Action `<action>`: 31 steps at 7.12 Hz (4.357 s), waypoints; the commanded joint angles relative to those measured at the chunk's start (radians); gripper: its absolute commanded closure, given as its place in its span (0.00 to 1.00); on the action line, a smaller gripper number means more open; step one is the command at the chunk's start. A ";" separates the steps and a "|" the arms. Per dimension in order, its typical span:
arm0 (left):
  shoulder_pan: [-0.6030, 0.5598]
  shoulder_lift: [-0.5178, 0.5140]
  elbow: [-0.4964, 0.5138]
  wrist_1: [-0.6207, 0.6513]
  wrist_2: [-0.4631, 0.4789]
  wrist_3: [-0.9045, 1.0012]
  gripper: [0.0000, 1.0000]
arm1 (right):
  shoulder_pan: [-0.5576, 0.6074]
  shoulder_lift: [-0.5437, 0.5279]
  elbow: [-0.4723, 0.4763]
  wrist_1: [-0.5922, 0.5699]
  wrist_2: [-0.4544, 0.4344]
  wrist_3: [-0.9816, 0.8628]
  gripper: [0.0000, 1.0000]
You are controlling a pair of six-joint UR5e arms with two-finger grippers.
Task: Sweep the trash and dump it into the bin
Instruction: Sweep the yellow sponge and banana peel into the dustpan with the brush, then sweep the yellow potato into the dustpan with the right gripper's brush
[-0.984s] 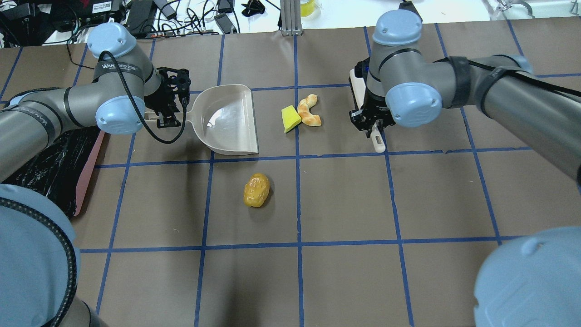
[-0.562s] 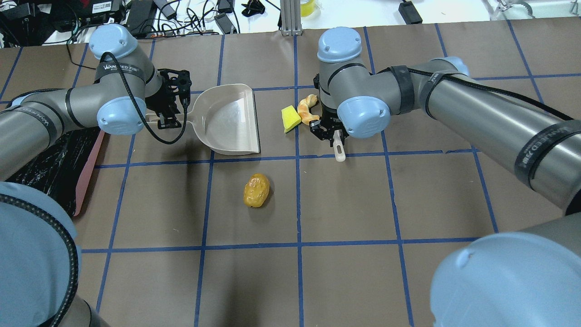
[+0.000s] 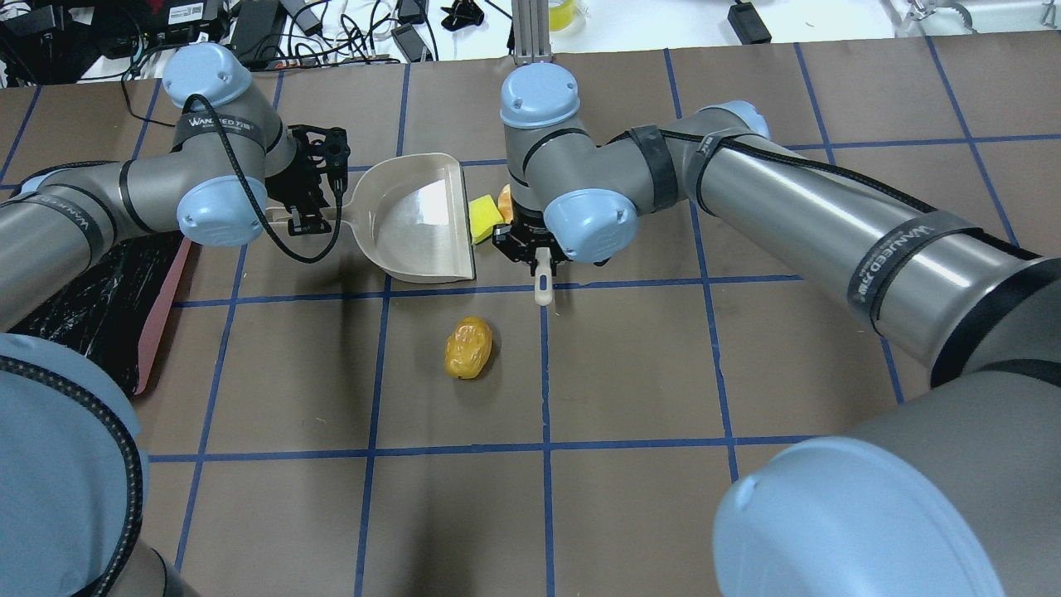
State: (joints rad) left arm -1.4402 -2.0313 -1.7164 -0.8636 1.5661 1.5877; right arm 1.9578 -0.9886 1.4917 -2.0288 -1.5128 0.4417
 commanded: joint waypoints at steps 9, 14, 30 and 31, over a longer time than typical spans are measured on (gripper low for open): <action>0.000 -0.001 0.000 0.000 0.003 0.002 1.00 | 0.147 0.113 -0.372 0.220 0.181 0.379 1.00; 0.015 0.066 -0.029 -0.021 0.006 0.102 1.00 | -0.009 -0.061 -0.175 0.345 0.080 0.169 1.00; 0.073 0.353 -0.407 -0.025 0.103 0.178 1.00 | 0.335 -0.082 0.155 -0.146 0.091 0.505 1.00; 0.073 0.350 -0.404 -0.025 0.103 0.176 1.00 | 0.360 -0.049 0.112 -0.145 0.095 0.538 1.00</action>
State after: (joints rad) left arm -1.3660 -1.6791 -2.1224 -0.8882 1.6688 1.7659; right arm 2.2915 -1.0769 1.6626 -2.1767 -1.4229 0.9541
